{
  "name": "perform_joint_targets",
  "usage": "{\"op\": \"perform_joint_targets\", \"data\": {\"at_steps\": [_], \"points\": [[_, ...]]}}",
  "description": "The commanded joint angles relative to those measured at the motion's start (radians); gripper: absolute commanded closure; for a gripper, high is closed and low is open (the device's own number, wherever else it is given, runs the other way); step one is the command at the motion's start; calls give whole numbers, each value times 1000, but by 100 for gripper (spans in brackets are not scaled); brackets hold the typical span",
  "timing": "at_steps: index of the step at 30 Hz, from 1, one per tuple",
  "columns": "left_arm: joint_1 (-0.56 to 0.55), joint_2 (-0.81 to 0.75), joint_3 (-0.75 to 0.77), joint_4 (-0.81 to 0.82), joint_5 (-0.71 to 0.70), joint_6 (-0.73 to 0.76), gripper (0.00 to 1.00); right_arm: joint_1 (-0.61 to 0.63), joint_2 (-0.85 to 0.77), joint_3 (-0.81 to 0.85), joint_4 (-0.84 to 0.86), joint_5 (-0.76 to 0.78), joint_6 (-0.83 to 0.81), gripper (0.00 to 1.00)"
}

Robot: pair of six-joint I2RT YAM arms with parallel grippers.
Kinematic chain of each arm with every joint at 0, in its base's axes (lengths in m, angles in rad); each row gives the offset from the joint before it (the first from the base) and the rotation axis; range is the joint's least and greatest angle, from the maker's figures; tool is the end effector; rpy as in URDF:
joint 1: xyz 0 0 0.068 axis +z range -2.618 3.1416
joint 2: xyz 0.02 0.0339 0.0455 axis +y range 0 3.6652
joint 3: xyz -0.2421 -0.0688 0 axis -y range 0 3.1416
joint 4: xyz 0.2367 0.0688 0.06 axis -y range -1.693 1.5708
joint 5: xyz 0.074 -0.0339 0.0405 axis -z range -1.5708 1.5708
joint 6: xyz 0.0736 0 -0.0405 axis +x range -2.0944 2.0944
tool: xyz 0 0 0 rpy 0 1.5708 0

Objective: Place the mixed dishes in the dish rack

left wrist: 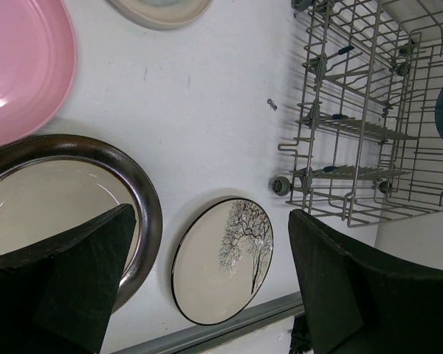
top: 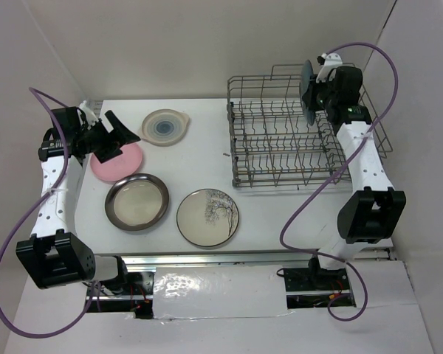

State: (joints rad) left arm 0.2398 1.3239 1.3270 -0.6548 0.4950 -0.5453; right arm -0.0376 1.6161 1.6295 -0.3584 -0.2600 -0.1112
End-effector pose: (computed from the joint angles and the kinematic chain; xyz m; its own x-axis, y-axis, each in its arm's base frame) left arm 0.3072 0.0391 0.3248 -0.5856 -0.6130 -0.5303 -0.1706 0.7328 -0.6587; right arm 0.4038 0.0037 0.3694 -0.3131 -0.0955 -0.9449 -0.2417 0.9702 -0.0180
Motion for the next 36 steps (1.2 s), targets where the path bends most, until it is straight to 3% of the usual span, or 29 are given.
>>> {"op": "perform_joint_targets", "data": {"at_steps": [1, 6, 14, 36], "points": [[6, -2, 37, 12, 19, 15, 3, -36, -30, 72, 237, -4, -21, 100], [6, 6, 72, -2, 62, 21, 3, -76, 71, 211, 165, -68, -16, 100], [6, 12, 74, -2, 42, 21, 4, -87, 169, 283, 142, -73, -50, 100], [6, 41, 83, 9, 53, 19, 3, -119, 248, 142, 196, -41, -97, 100]]}}
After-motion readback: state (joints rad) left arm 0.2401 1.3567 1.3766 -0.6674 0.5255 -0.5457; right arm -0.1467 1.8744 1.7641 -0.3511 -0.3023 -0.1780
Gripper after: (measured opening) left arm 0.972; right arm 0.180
